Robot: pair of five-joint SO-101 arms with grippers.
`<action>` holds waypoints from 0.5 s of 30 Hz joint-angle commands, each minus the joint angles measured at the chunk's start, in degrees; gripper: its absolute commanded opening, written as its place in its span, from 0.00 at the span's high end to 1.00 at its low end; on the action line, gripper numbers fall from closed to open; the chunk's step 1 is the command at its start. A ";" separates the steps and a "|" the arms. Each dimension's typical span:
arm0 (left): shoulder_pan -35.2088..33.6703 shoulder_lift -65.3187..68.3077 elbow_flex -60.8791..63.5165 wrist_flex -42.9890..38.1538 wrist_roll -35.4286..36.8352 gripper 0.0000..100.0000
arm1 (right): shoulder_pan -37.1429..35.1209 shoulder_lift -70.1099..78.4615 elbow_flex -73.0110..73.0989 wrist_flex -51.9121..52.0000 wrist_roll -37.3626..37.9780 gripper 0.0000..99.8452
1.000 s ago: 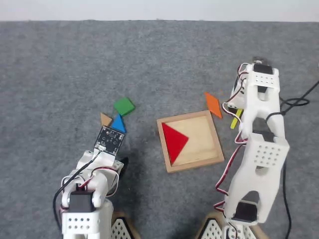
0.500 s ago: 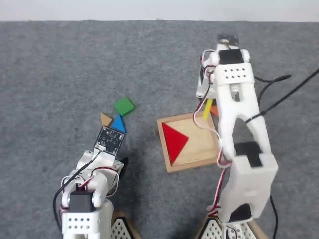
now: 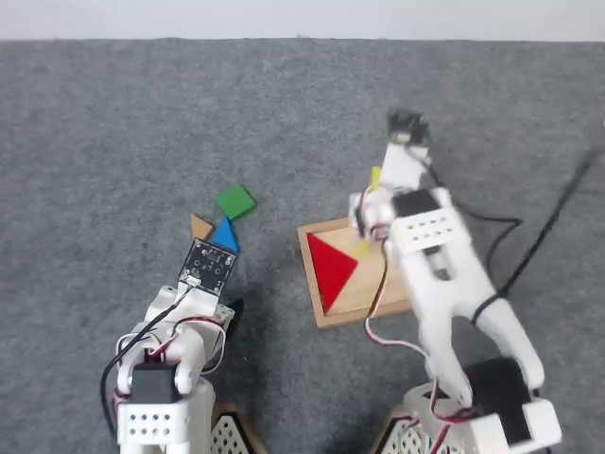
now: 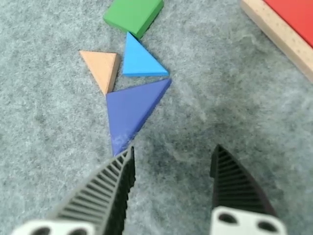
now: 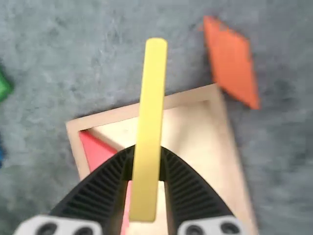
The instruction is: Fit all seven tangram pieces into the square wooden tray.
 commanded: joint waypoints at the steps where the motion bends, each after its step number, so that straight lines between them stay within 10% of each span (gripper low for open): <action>1: 0.26 -1.23 -0.31 0.53 0.44 0.76 | -4.09 -2.77 0.26 -4.35 -8.26 0.93; 15: 0.26 -1.23 -0.31 0.53 0.44 0.76 | -4.44 2.86 0.62 -7.16 -13.98 0.85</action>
